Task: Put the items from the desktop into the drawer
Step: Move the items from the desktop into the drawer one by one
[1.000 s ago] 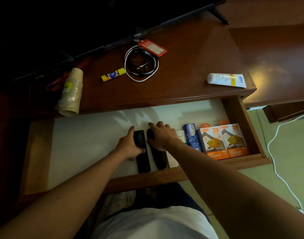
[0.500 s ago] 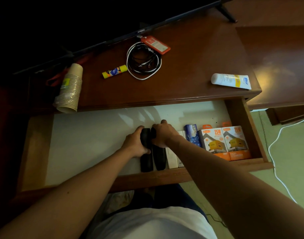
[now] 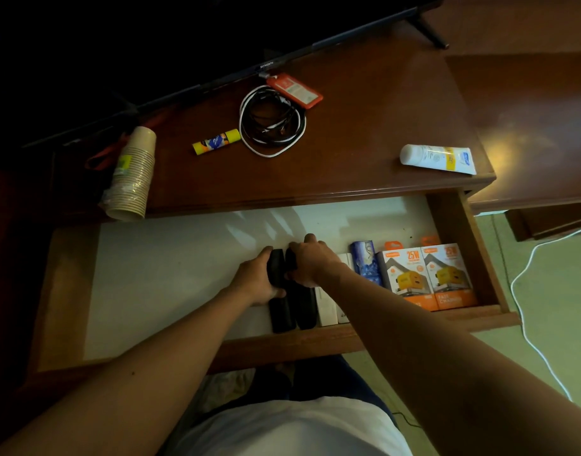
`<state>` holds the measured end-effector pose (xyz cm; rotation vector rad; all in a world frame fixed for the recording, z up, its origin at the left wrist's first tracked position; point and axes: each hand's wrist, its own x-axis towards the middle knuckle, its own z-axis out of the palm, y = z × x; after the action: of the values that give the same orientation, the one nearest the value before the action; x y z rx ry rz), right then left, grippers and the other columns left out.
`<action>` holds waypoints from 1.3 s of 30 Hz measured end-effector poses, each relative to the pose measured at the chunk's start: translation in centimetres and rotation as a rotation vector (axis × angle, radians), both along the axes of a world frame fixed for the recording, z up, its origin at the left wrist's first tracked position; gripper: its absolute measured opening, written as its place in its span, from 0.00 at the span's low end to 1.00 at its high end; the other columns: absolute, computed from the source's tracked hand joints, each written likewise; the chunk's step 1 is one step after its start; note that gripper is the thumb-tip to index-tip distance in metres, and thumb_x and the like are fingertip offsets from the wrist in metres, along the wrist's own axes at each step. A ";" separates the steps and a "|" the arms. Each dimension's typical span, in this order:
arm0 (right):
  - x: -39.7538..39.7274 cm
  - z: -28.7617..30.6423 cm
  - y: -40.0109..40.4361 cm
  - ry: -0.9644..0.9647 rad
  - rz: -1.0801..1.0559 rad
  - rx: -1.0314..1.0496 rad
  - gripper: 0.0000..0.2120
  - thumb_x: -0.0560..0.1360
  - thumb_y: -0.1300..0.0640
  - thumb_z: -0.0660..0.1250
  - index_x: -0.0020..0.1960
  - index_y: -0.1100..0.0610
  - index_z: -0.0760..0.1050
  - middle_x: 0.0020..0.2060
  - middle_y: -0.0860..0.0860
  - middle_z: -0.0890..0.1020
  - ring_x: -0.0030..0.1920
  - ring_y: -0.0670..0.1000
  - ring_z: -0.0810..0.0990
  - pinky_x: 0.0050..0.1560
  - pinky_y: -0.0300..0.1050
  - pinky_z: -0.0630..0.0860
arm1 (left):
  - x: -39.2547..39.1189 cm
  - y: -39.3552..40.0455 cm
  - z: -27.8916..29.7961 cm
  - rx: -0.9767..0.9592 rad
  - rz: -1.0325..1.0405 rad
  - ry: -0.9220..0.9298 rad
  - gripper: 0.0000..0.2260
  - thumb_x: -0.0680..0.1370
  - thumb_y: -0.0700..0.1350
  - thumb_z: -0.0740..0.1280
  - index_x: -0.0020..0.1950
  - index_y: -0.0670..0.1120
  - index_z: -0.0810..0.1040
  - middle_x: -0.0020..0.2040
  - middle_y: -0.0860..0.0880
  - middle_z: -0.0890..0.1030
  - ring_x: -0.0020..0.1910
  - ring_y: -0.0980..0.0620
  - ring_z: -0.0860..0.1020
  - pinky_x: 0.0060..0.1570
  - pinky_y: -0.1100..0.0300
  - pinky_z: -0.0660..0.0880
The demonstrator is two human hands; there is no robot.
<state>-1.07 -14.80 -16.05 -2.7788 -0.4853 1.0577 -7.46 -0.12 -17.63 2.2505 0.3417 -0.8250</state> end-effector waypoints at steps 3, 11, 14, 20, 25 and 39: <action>-0.6 0.0 0.0 -0.033 0.004 -0.015 0.30 0.73 0.44 0.71 0.71 0.52 0.67 0.64 0.58 0.69 0.63 0.62 0.72 0.59 0.57 0.76 | 0.0 0.1 -0.1 0.069 -0.049 0.004 0.53 0.65 0.54 0.81 0.81 0.55 0.52 0.71 0.41 0.70 0.68 0.39 0.72 0.67 0.46 0.72; -1.9 0.1 0.0 -0.071 -0.023 -0.041 0.37 0.75 0.41 0.68 0.77 0.50 0.56 0.68 0.60 0.67 0.67 0.65 0.68 0.64 0.63 0.69 | -0.4 0.4 0.1 0.147 -0.103 0.047 0.51 0.70 0.59 0.76 0.81 0.58 0.45 0.72 0.40 0.61 0.68 0.36 0.70 0.67 0.43 0.71; -2.6 0.5 -0.1 -0.088 -0.055 -0.017 0.38 0.77 0.43 0.67 0.79 0.50 0.51 0.70 0.60 0.66 0.69 0.65 0.66 0.65 0.64 0.67 | -0.7 1.0 0.4 0.160 -0.090 -0.010 0.45 0.73 0.58 0.74 0.81 0.56 0.49 0.71 0.41 0.63 0.67 0.38 0.71 0.65 0.47 0.72; -3.6 1.8 0.8 -0.218 -0.110 0.053 0.23 0.81 0.48 0.59 0.73 0.54 0.61 0.66 0.58 0.69 0.65 0.62 0.69 0.64 0.62 0.68 | -1.6 2.4 1.6 0.116 -0.020 -0.114 0.27 0.78 0.53 0.70 0.75 0.51 0.67 0.67 0.44 0.70 0.63 0.44 0.74 0.62 0.49 0.74; -2.4 4.5 2.9 -0.319 -0.096 0.247 0.19 0.81 0.53 0.59 0.71 0.54 0.68 0.65 0.56 0.73 0.64 0.58 0.72 0.63 0.55 0.73 | -1.1 3.3 3.9 0.105 0.048 -0.271 0.23 0.78 0.49 0.70 0.73 0.49 0.71 0.68 0.46 0.72 0.61 0.45 0.75 0.59 0.52 0.75; 7.3 11.3 14.7 -0.599 0.188 0.202 0.31 0.79 0.57 0.64 0.79 0.54 0.57 0.78 0.58 0.58 0.76 0.66 0.57 0.72 0.65 0.59 | 5.4 15.1 13.3 0.614 0.441 -0.646 0.22 0.74 0.48 0.69 0.68 0.51 0.74 0.66 0.43 0.72 0.63 0.36 0.69 0.60 0.44 0.68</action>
<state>6.18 -0.13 -4.71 -2.8616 -0.8732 0.1531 -2.10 14.94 -4.35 2.6803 0.8130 0.2936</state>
